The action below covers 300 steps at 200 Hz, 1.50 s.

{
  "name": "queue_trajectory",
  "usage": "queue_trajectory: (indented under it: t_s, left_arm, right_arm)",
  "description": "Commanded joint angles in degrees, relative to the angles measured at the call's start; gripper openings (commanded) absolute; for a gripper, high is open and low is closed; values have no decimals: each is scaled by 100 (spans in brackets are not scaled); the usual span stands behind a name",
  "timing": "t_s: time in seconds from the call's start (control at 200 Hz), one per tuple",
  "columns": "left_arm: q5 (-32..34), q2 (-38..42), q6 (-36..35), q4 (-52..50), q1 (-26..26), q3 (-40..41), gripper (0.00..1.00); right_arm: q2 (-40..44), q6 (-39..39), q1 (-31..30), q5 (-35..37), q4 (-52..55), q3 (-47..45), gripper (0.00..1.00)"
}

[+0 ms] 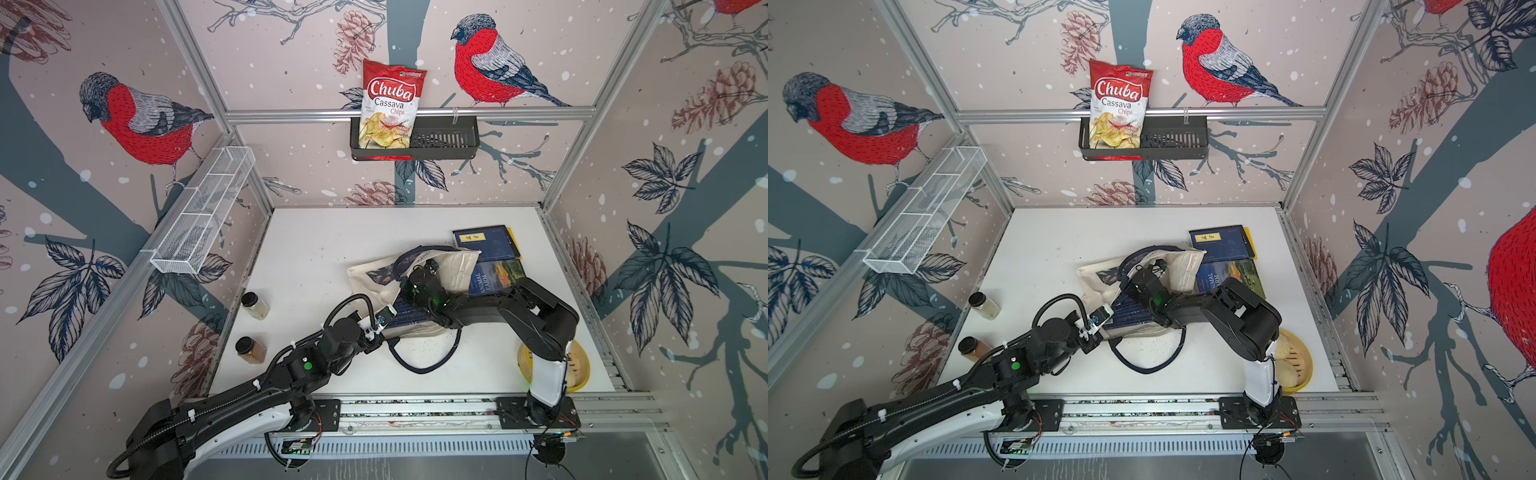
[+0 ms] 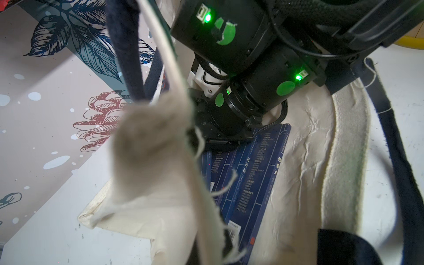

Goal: Take out the books from the canvas bag
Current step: Pick up the book from the canvas bag.

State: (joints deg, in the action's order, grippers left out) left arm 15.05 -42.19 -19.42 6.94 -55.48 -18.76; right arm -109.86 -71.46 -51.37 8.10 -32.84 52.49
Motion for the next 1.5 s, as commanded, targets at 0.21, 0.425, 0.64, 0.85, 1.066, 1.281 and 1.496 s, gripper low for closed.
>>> queue_trajectory:
  t_s: [0.21,0.425,0.64,0.85,1.066,1.281,1.496]
  left_arm:
    - [-160,27,-74,412,-6,-45,0]
    - [-161,-17,-82,431,-6,-47,0]
    - [-80,-41,-45,468,-6,-40,0]
    - [73,-59,49,509,-6,-41,0]
    - [243,-81,178,545,-6,-49,0]
    - [250,-79,206,551,-1,-54,0]
    - [328,-61,283,585,-4,-50,0]
  right_arm:
    - [285,347,19,273,173,-18,17]
    - [412,431,13,324,186,-106,11]
    - [559,411,-7,211,56,-266,2]
    - [1001,645,-108,224,181,-391,0]
    - [1545,971,-126,166,496,-575,0]
    - [2069,1340,-135,335,1014,-687,0]
    - [2704,1590,-326,388,1325,-775,0]
